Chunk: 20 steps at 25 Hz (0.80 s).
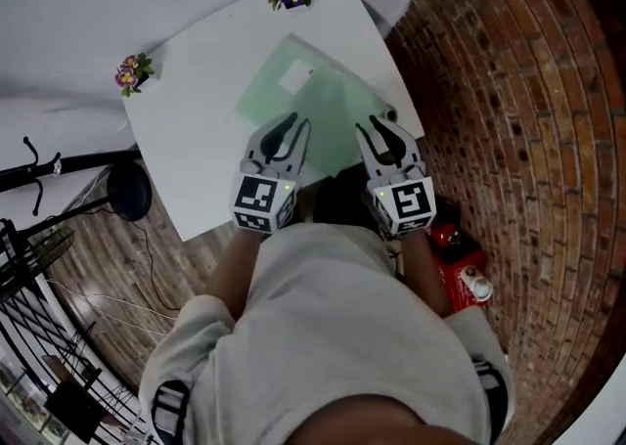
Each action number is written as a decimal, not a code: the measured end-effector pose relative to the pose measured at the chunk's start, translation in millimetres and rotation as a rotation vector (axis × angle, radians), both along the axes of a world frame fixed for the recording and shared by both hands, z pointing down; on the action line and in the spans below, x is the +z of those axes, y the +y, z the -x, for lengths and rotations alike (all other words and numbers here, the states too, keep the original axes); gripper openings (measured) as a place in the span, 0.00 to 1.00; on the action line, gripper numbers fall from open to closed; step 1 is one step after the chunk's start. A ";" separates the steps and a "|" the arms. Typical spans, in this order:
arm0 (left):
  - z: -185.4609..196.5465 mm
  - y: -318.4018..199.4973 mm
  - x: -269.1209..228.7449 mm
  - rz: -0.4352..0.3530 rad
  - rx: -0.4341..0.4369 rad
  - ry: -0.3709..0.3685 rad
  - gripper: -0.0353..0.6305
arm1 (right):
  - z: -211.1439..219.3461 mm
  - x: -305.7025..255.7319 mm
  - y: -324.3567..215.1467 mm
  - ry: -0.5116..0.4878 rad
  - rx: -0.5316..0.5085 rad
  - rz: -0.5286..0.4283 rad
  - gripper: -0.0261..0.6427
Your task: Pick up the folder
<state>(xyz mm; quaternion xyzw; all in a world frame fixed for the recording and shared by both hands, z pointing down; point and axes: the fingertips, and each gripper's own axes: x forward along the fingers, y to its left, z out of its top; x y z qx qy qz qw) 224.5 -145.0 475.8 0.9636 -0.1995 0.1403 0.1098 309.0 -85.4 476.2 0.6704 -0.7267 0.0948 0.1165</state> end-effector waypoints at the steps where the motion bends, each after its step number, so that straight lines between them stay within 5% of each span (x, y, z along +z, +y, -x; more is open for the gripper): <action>1: -0.2 -5.9 2.0 0.006 -0.020 -0.001 0.16 | -2.6 2.0 -5.1 -0.002 -0.014 0.007 0.19; 20: 12.8 -45.8 45.3 0.135 -0.323 -0.022 0.16 | -29.6 41.5 -75.0 0.036 -0.315 0.116 0.20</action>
